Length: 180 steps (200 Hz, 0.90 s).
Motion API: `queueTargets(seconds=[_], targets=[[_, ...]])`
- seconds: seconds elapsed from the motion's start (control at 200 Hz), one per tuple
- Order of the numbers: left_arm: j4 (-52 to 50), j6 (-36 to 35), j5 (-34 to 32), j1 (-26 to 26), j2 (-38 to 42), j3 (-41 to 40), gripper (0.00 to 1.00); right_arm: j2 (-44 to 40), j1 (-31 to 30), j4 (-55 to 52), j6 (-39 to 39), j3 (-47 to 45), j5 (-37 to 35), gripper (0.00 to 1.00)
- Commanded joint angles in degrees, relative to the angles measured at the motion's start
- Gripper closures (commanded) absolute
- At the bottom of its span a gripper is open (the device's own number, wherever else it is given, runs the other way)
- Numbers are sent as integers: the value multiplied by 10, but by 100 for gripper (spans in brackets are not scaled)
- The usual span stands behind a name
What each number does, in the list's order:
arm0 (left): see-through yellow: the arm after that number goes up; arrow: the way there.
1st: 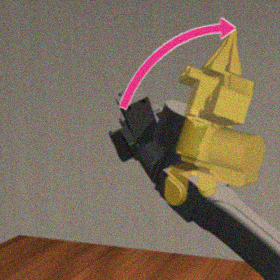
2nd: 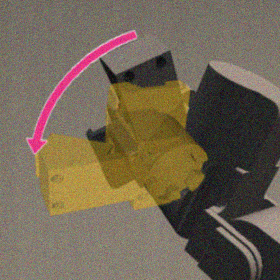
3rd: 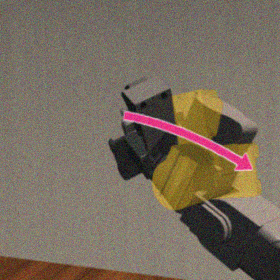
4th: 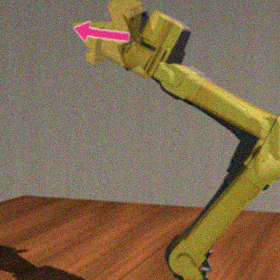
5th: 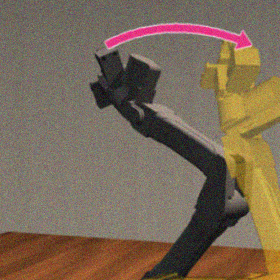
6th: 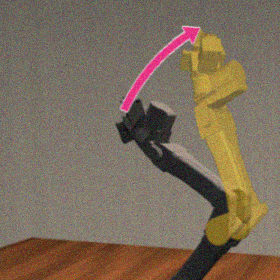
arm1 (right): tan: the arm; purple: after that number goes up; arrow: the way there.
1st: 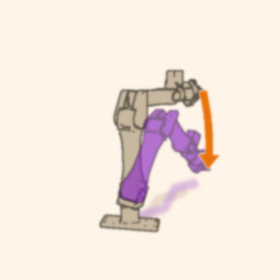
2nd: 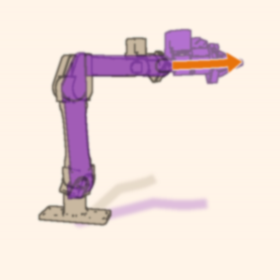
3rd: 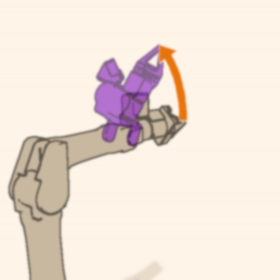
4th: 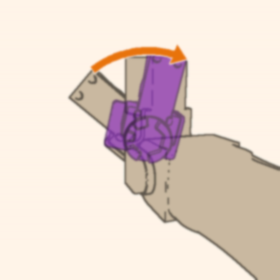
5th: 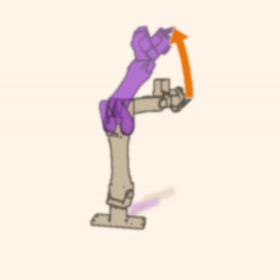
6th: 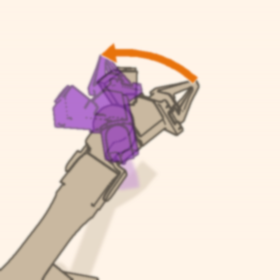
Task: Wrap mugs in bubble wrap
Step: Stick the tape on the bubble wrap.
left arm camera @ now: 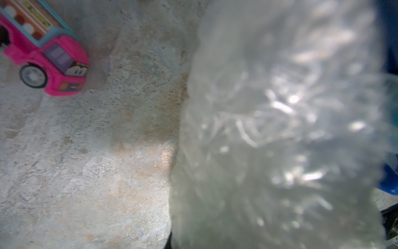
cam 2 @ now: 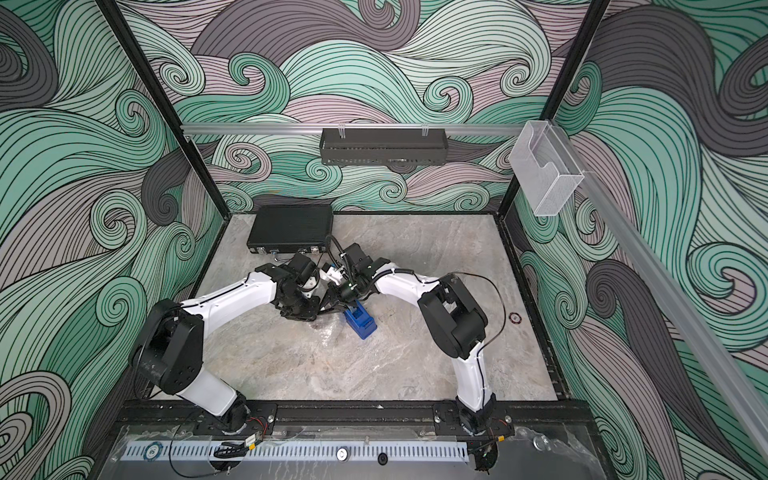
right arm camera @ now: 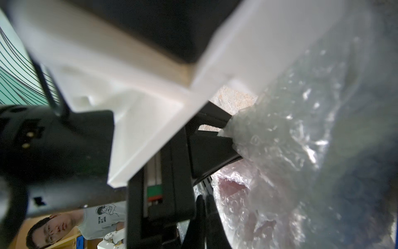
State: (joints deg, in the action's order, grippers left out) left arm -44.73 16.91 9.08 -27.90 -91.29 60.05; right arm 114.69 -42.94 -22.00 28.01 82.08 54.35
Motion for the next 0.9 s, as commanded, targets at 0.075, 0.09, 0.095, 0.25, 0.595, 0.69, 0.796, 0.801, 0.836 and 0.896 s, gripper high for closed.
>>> queueTargets(seconds=[0.075, 0.09, 0.095, 0.25, 0.595, 0.69, 0.796, 0.801, 0.836, 0.896], targets=[[8, -6, 17, -6, -5, -6, 86, 24, 0, -104, -48, 27, -32, 100], [8, -6, 17, -5, -5, -5, 86, 25, 0, -109, -51, 29, -35, 100], [8, -6, 17, -5, -5, -5, 86, 26, 0, -110, -51, 29, -36, 100], [8, -6, 19, -5, -8, -3, 86, 34, -3, -116, -53, 35, -37, 100], [12, 5, 31, -5, 5, -6, 82, 49, -7, -217, -93, 56, -123, 100], [14, 14, 40, -5, 18, -8, 80, 58, -7, -254, -102, 64, -151, 100], [14, 26, 41, -4, 37, -8, 76, 60, -7, -264, -104, 66, -162, 100], [14, 27, 41, -4, 37, -8, 76, 60, -7, -264, -104, 66, -162, 100], [13, 31, 40, -3, 44, -9, 75, 59, -7, -264, -104, 68, -160, 100], [11, 34, 40, -1, 53, -10, 73, 61, -8, -265, -104, 74, -155, 100]])
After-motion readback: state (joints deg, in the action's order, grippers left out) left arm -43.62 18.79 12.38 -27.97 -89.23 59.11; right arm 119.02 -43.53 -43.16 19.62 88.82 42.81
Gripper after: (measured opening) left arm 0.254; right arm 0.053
